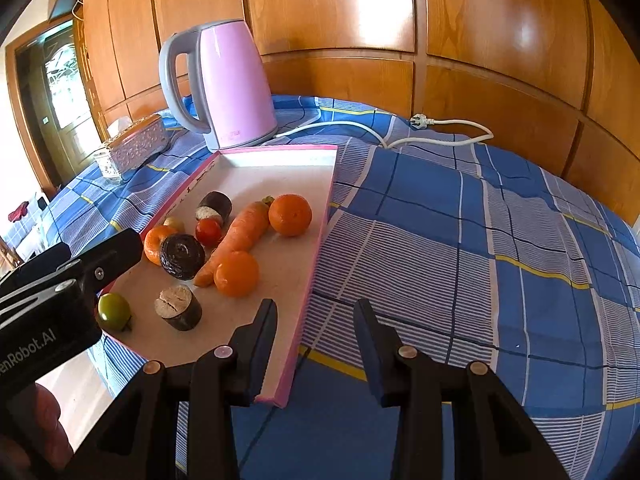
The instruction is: Organize fruits
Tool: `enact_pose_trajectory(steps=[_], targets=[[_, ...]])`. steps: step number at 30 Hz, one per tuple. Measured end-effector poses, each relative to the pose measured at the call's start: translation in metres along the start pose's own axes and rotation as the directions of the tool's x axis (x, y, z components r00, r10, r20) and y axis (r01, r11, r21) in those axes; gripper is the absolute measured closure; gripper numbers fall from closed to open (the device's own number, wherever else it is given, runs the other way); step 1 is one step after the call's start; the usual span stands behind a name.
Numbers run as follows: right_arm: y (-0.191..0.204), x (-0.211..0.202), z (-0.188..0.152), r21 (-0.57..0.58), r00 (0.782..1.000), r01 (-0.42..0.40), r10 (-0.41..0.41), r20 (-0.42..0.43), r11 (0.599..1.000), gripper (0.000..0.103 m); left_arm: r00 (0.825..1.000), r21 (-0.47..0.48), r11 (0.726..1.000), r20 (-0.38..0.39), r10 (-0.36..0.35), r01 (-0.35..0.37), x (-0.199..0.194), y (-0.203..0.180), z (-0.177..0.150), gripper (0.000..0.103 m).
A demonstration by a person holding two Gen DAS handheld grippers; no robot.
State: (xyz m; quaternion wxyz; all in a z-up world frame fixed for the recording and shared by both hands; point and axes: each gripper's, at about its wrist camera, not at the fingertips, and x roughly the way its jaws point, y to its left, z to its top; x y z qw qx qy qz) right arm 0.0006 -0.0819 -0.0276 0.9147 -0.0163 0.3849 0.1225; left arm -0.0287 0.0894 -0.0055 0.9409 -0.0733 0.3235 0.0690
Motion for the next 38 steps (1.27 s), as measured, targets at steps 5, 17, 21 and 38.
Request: enact_pose_trajectory(steps=[5,17,21,38], targets=[[0.0004,-0.0003,-0.0002,-0.005,1.0,-0.001,0.001,-0.001,1.0,0.063,1.0,-0.006,1.0,-0.004,0.001,-0.001,0.0004,0.0013,0.0009,0.003],[0.0022,-0.0004,-0.0007,-0.017,1.0,-0.002,0.002,-0.003,1.0,0.063,1.0,-0.012,1.0,-0.002,0.001,-0.001,-0.0002,0.0016,0.0018,0.003],[0.0022,-0.0006,-0.001,-0.016,1.0,-0.002,0.002,-0.002,1.0,0.063,1.0,-0.016,1.0,-0.004,0.0,0.0,-0.0002,0.0019,0.0021,0.003],[-0.0012,-0.0001,-0.0026,-0.008,1.0,-0.002,0.002,-0.008,1.0,0.063,1.0,-0.029,1.0,-0.001,0.013,-0.013,0.0001,0.0047,0.0013,0.002]])
